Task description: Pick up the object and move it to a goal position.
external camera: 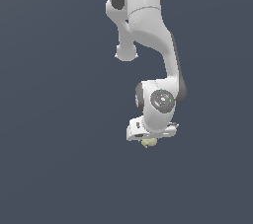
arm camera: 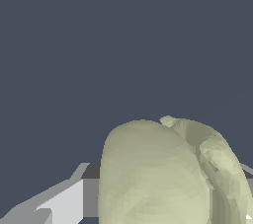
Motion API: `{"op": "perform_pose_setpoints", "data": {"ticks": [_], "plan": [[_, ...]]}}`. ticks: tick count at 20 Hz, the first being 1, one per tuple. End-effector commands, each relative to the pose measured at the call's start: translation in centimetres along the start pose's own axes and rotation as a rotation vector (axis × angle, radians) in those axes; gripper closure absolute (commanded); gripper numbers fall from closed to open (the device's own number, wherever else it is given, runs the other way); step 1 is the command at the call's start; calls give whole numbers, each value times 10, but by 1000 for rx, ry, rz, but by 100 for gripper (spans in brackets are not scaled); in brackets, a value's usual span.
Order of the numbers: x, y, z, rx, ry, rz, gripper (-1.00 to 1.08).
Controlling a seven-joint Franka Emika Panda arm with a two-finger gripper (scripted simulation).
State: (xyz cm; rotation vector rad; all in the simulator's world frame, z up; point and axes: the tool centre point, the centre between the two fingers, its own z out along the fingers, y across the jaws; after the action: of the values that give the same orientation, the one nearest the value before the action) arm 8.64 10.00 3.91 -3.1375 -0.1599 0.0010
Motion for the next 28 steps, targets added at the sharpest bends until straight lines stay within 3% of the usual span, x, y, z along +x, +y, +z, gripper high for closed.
{"op": "perform_pose_setpoints", "data": {"ticks": [1,16,28], "plan": [[0,0,0,0,0,0,108],[-6,5,-9,0,0,0,108],[-43,37,-60,0,0,0,108]]}}
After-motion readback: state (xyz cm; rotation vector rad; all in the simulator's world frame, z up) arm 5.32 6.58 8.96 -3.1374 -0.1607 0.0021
